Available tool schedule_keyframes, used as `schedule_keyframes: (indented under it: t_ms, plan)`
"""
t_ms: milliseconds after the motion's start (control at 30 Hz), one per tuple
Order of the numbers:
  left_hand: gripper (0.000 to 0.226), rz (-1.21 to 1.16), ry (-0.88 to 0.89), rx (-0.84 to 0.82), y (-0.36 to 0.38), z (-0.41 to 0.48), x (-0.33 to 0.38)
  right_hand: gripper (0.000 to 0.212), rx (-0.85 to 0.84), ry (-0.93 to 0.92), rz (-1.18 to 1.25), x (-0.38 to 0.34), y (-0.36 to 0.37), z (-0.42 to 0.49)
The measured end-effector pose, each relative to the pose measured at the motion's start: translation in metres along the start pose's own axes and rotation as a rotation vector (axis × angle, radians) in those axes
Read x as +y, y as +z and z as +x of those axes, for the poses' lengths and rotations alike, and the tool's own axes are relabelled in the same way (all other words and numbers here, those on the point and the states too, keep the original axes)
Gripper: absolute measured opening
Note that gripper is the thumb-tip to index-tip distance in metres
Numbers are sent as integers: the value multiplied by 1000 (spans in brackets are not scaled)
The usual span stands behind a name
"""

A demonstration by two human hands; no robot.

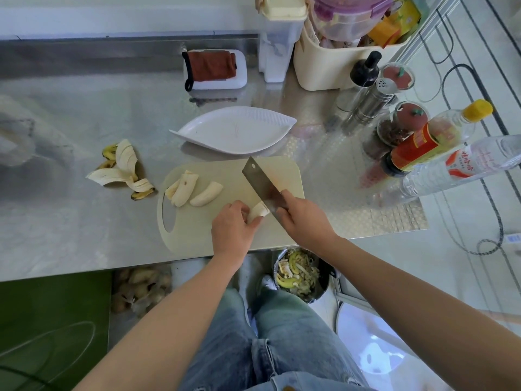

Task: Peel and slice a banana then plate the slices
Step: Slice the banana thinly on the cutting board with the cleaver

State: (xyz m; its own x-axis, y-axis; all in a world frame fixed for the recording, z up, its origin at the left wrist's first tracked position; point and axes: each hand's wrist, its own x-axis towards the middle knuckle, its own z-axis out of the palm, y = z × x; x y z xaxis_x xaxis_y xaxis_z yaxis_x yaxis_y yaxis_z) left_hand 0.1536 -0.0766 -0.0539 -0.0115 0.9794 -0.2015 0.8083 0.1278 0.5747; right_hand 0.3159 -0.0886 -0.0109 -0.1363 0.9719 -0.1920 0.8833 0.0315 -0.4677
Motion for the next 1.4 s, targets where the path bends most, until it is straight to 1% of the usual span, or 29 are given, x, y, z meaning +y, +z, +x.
schedule_keyframes:
  t_ms: [267,500,767,1000,1200,1400]
  plan:
    - [17,-4,9,-8,1,-1,-1,14,-51,-3,-39,-1,0,-1]
    - [16,-17,0,-10,1,0,1,16,-115,31,-106,-1,8,-3]
    - [15,1,11,-13,4,2,-3,12,-28,-3,-12,-5,-2,-3]
    - [15,-9,9,-13,4,2,-3,10,-67,-1,-42,-5,0,-2]
    - [14,-23,12,-8,5,2,-4,20,-102,23,-92,-3,9,-3]
    - [15,-5,17,-9,5,2,-4,7,-10,-8,12,-4,2,-4]
